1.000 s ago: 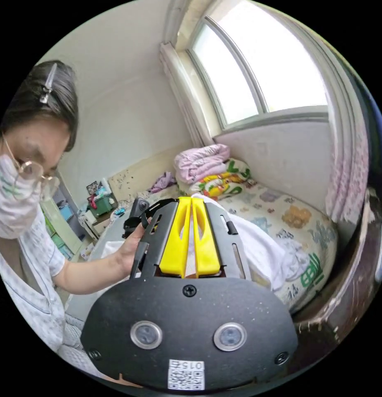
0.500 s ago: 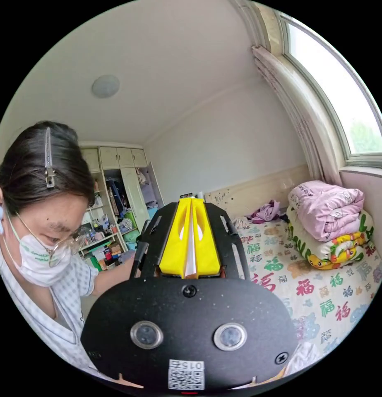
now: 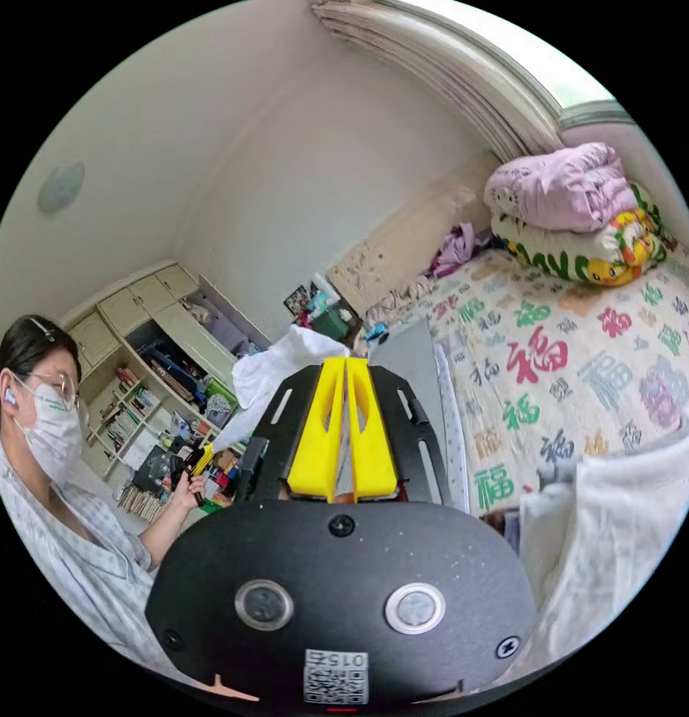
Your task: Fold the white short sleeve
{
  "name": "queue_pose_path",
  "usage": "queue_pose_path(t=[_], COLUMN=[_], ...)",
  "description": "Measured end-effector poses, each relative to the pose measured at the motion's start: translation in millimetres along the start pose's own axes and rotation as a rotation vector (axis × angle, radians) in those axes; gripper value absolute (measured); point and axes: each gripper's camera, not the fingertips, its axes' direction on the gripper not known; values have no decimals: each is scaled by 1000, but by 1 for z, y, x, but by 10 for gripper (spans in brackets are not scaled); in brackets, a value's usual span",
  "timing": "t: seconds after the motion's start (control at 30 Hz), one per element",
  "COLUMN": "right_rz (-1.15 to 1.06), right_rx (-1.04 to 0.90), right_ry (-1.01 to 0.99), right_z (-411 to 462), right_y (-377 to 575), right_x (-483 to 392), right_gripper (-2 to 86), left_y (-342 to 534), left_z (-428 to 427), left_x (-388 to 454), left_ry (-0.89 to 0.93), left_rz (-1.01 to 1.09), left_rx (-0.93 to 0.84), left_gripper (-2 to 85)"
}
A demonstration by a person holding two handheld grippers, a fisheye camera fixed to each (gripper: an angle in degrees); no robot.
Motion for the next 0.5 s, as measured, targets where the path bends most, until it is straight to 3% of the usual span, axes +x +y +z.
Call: queue_pose_path(t=[0.23, 0.4, 0.5], right_rz=[287, 422, 473], right_rx=[-386, -713, -777], right_ry=[265, 518, 558], right_z=[108, 143, 152], right_y=[97, 139, 140], right_x=[99, 162, 183], right_gripper=[-5, -5, -5], left_y=[143, 214, 227], left_z=[-19, -22, -23], left_x=[-98, -84, -57], left_ry=[-125, -203, -261], left_rz=[-424, -629, -656], left_rx=[-281, -470, -537], left_gripper=[-6, -6, -5])
